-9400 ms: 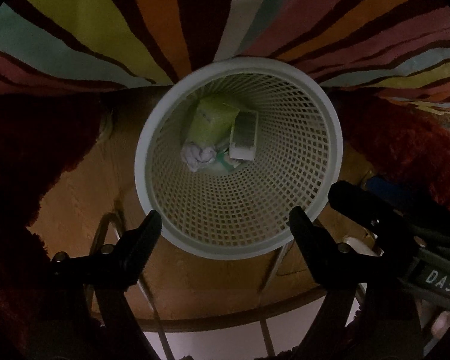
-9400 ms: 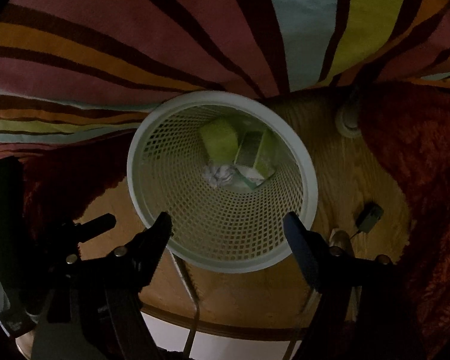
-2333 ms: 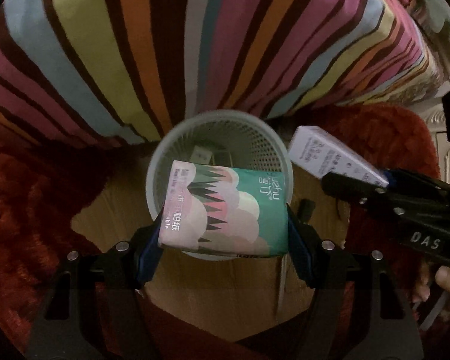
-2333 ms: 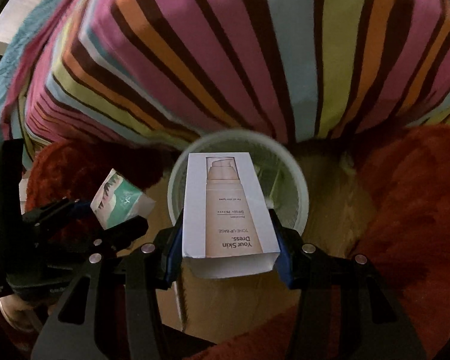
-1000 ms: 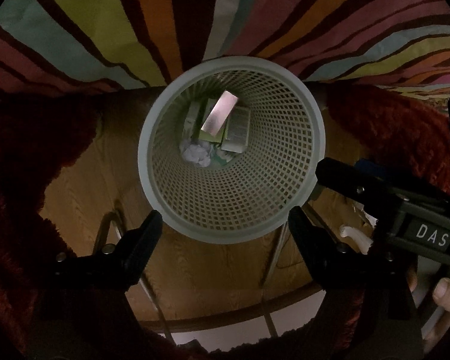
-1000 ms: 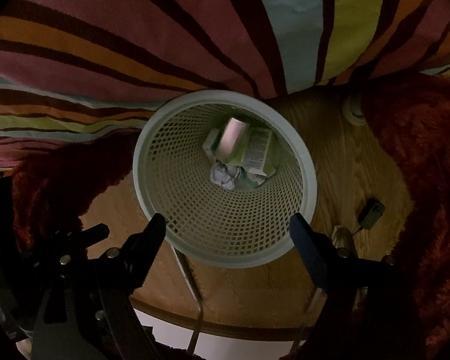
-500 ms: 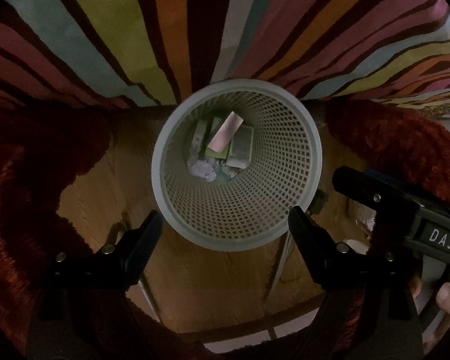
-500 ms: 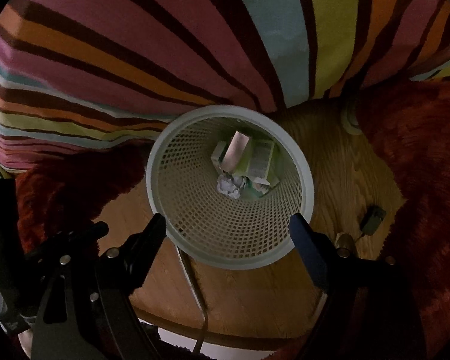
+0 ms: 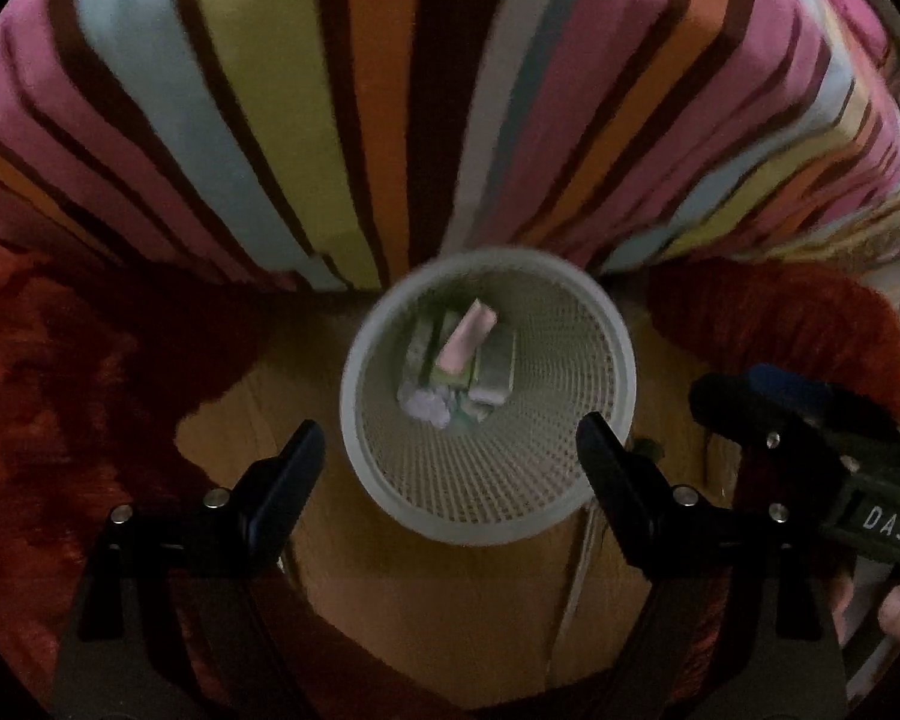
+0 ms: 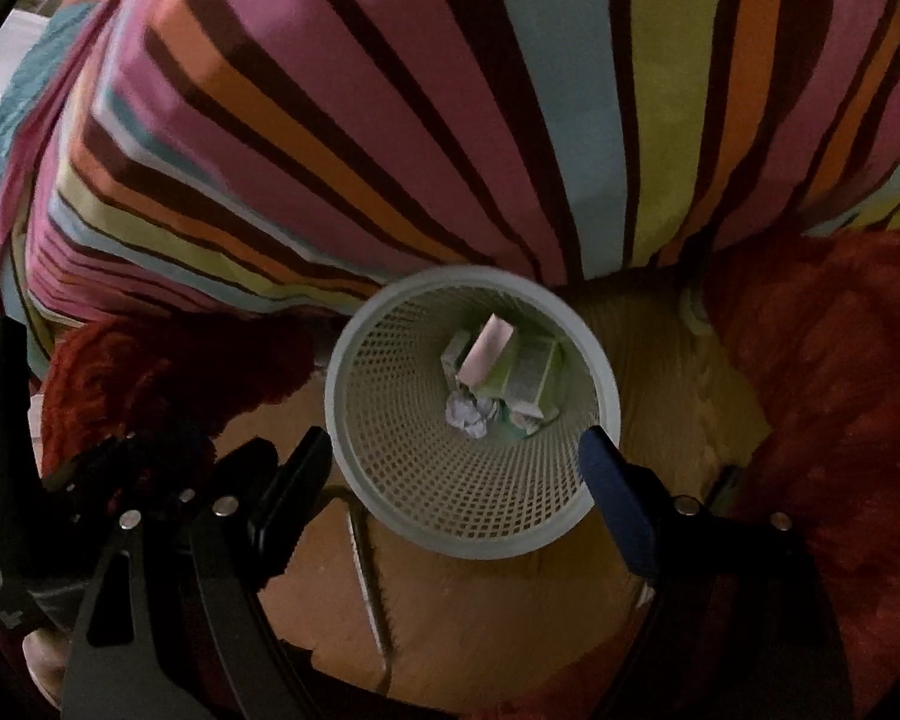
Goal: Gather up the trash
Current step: 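Move both tools back toward the remaining items on the bed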
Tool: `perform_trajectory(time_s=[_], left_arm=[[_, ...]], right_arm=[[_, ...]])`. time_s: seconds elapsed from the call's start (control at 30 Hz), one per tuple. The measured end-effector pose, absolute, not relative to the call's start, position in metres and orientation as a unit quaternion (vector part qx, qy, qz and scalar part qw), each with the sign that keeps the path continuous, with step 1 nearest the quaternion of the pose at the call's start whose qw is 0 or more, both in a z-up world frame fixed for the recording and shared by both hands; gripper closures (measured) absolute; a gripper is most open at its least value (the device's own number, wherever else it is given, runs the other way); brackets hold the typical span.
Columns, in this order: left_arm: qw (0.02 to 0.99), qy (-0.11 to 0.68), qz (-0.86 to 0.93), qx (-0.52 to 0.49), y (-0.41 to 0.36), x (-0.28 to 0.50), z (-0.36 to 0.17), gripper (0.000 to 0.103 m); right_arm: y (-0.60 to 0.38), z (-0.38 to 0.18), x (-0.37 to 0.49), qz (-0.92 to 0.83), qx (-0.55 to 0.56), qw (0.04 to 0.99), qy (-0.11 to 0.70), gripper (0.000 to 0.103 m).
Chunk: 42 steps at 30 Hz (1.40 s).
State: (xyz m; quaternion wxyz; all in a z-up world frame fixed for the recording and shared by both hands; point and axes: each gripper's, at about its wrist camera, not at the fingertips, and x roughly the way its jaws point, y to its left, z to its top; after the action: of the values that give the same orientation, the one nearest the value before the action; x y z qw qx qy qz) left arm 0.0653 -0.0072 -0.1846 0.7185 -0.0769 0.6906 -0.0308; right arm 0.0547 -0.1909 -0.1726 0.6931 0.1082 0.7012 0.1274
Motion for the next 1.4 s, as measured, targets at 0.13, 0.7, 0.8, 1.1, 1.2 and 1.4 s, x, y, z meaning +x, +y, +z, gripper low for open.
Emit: perform_trajectory(time_s=[0.13,0.7,0.8,1.1,1.2,1.4], left_arm=[[0.755,0.653,-0.017,-0.066,-0.003,0.066,-0.162,0.019],[0.862,0.505,0.001,-0.041,0.017,0.099,-0.063,0.019],[0.87,0.49,0.015,-0.045,0.03,0.12,-0.052,0.019],[0.887,0.453,0.051,-0.069,0.062,0.198,-0.026,0.019],[0.887,0.452,0.063,-0.075,0.07,0.219,-0.026,0.019],[0.889,0.444,0.068,-0.085,0.078,0.261,-0.024,0.019]], right_arm=[[-0.191,-0.151,0.056,0.136,0.099,0.725,0.667,0.023],[-0.209,-0.025,0.103,0.161,0.12,0.874,0.442,0.023],[-0.212,-0.012,0.124,0.157,0.125,0.885,0.42,0.023],[-0.22,0.008,0.182,0.144,0.135,0.901,0.385,0.023],[-0.223,0.011,0.2,0.141,0.137,0.903,0.382,0.023],[-0.222,0.009,0.24,0.135,0.134,0.903,0.385,0.023]])
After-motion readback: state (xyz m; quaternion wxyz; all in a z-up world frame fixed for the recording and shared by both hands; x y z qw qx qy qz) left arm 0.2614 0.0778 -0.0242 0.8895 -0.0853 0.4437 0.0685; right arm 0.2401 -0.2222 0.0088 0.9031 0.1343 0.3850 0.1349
